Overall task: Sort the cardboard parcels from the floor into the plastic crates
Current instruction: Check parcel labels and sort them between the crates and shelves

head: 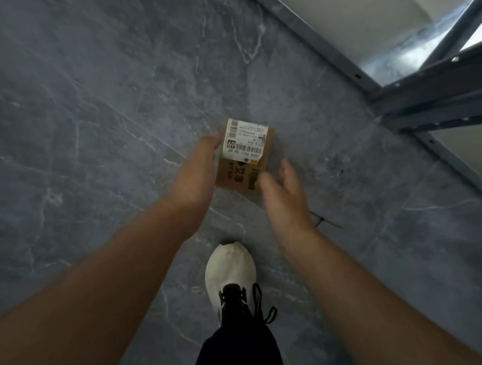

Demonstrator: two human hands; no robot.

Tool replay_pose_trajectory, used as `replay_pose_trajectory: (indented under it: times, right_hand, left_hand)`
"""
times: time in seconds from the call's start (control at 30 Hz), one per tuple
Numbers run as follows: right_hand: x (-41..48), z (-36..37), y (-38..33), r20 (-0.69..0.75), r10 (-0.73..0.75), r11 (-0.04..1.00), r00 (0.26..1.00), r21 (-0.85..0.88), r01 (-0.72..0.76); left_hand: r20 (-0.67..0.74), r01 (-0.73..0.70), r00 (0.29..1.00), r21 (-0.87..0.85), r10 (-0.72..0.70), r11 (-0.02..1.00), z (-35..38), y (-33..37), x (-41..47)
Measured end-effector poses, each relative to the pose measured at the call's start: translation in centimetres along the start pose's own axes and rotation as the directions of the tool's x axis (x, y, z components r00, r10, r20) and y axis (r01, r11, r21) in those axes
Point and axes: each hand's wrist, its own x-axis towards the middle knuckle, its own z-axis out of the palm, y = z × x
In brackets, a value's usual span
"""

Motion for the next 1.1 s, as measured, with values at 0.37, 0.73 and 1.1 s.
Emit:
replay_pose_trajectory:
  times: [0.37, 0.73, 1.1]
  right_hand:
    - [-3.9, -0.4, -1.1, -0.023, -0.127, 0.987, 0.992, 0.095, 0.129]
    - [-21.3, -5.8, -8.7, -0.073, -0.450, 0.889, 0.890, 0.054, 0.454]
    - [-44.3, -13.6, -17.4, -0.014, -0.743, 0.665, 0.669, 0.094, 0.741]
  left_hand:
    - [0.011, -0.071, 0.997, -0.018, 0.071, 0.997, 0.2, 3.3, -4.1]
    - [-0.084, -0.315, 0.948, -0.102, 0.307, 0.944, -1.0, 10.2, -23.6]
    - [-0.221, -0.579, 0.812, -0.197, 0.540, 0.791, -2.6, 19.4, -48.8]
